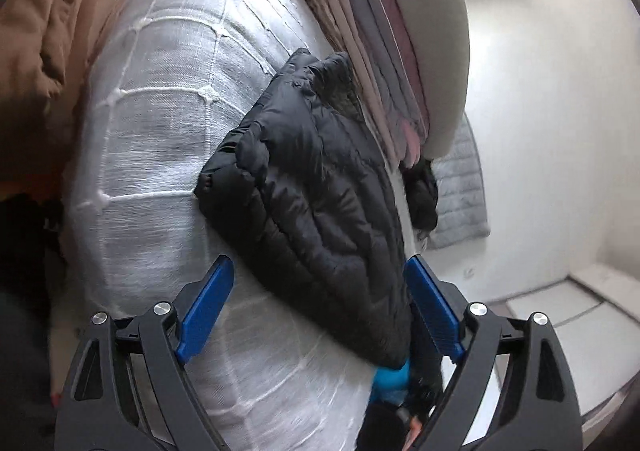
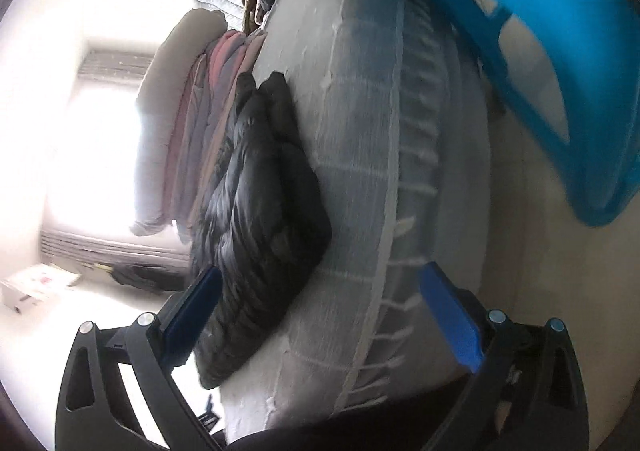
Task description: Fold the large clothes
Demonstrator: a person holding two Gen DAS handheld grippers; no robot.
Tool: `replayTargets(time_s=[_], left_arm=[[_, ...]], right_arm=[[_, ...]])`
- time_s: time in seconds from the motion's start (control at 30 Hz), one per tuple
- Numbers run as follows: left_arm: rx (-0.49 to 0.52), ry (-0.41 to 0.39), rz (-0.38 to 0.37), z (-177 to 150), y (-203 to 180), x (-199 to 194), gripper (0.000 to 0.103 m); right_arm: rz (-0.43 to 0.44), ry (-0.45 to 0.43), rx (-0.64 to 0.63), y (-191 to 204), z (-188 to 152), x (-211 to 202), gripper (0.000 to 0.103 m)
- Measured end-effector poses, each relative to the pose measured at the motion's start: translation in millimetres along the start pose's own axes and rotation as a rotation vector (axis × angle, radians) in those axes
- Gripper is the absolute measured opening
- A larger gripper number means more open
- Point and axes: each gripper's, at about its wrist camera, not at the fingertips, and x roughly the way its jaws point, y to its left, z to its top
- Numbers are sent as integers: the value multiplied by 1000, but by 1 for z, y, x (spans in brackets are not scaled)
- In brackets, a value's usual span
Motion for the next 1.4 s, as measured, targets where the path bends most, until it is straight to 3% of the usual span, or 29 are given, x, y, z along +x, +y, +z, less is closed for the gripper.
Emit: replayTargets(time_s=[0.23, 0.47, 0.67, 0.77, 0.87, 0.9, 0.93, 0.97, 1.0, 1.1, 1.17, 1.27, 1.33, 1.37, 1.4], left_arm=[[-82, -38, 8, -7, 12, 23, 84], [-47, -61, 74, -17, 1, 31, 84], [-74, -123, 70, 6, -9, 57, 84], [-36, -134, 83, 7, -20, 69, 86], [-4, -130, 100, 11, -25, 78, 86], [3, -130, 103, 13, -27, 81, 80], [16, -127, 104, 17, -29, 82, 71], [30, -116, 104, 23, -32, 83, 50], [40, -110, 108, 27, -32, 80, 32], [136, -125, 126, 47, -50, 68, 17], [184, -157, 137, 56, -63, 52, 15], [221, -210, 154, 68, -81, 21, 15], [223, -191, 197, 76, -76, 14, 16], [201, -151, 230, 80, -64, 18, 19], [183, -128, 246, 81, -57, 23, 25]], right_arm=[[86, 10, 57, -12, -3, -5, 95], [155, 50, 126, -28, 3, 9, 95], [252, 59, 196, -31, 15, 33, 95], [308, 58, 188, -21, 19, 43, 95], [308, 48, 165, -10, 24, 52, 96], [298, 38, 147, -6, 26, 54, 95], [292, 29, 126, -3, 27, 55, 92], [292, 23, 92, 3, 28, 55, 64], [287, 37, 73, 9, 28, 56, 24], [297, 69, 40, 26, 22, 57, 22], [314, 123, -14, 46, 10, 57, 22], [267, 222, -124, 74, -14, 58, 23], [192, 287, -135, 71, -23, 64, 37], [164, 292, -112, 64, -22, 64, 55], [127, 273, -85, 57, -19, 60, 62]])
